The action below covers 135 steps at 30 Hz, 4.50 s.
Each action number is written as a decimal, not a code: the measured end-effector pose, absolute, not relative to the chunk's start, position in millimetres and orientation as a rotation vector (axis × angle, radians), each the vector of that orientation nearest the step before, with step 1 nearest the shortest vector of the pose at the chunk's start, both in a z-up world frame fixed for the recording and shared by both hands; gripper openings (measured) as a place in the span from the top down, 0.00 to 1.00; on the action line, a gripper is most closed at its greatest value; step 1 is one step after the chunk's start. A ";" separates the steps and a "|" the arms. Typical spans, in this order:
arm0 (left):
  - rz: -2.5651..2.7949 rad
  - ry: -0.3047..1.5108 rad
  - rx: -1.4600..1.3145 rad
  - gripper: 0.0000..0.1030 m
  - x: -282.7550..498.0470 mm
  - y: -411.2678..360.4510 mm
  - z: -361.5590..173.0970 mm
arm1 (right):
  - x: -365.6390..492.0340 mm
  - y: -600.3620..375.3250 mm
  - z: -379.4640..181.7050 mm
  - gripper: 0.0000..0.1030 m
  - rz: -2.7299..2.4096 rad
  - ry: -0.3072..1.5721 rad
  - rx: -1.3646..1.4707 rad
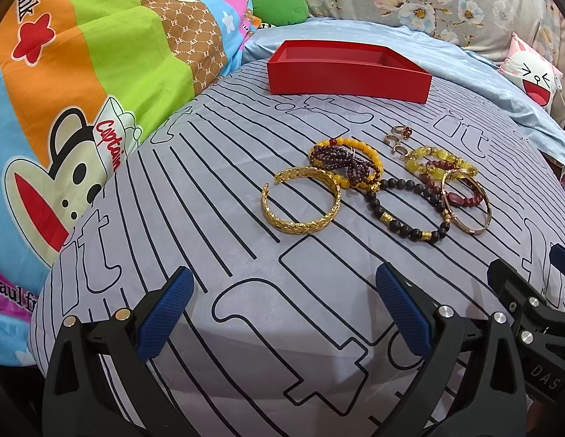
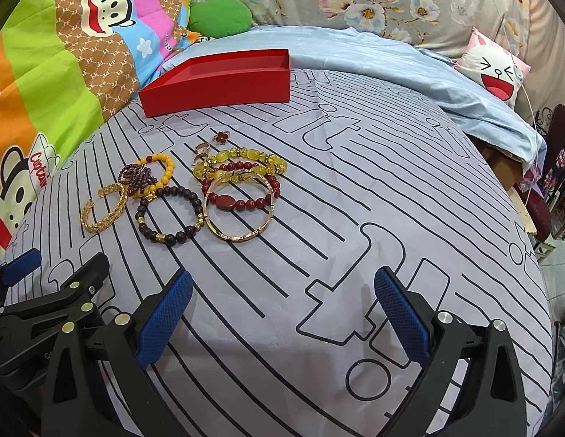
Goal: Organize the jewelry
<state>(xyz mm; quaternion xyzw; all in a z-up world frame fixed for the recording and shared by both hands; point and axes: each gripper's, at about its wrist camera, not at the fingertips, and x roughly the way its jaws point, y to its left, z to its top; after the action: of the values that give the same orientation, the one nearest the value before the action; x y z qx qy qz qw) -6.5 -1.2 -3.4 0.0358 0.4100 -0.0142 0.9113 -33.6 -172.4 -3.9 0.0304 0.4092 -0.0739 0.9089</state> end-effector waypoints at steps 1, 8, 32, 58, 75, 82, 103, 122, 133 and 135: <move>-0.029 0.845 0.074 0.07 -6.7 -1.3 -3.3 | -33.5 -172.5 -3.7 0.06 -0.152 0.844 0.062; -0.027 0.845 0.073 0.07 -6.5 -0.5 -3.7 | -33.4 -172.0 -3.8 0.06 -0.153 0.845 0.062; -0.028 0.845 0.073 0.07 -7.0 -0.5 -3.9 | -32.5 -171.6 -3.5 0.06 -0.153 0.846 0.062; -0.015 0.886 0.037 0.07 8.6 12.7 12.1 | -29.9 -178.3 11.8 0.06 -0.145 0.855 0.060; -0.022 0.938 0.024 0.07 42.4 8.0 16.2 | -9.8 -179.5 17.1 0.06 -0.124 0.872 0.064; -0.026 0.962 0.019 0.07 50.9 7.2 12.8 | -3.9 -180.1 16.9 0.06 -0.121 0.879 0.063; -0.093 1.004 -0.023 0.34 67.5 6.0 -2.4 | 7.4 -186.1 12.3 0.06 -0.121 0.899 0.076; -0.088 0.968 -0.030 0.49 66.5 14.9 8.2 | 29.5 -170.5 5.1 0.07 -0.058 0.914 0.080; -0.084 0.964 -0.010 0.49 66.4 13.5 8.4 | 43.8 -173.1 -7.8 0.28 -0.059 0.944 0.110; -0.087 0.965 -0.008 0.49 66.9 12.0 7.8 | 44.3 -171.7 -7.3 0.28 -0.057 0.943 0.105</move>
<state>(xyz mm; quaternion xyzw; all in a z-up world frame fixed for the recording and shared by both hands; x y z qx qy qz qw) 66.9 12.0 7.8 -0.0040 0.4640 -0.0420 0.8848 44.3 -171.7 -7.3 0.0503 0.4538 -0.0273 0.8893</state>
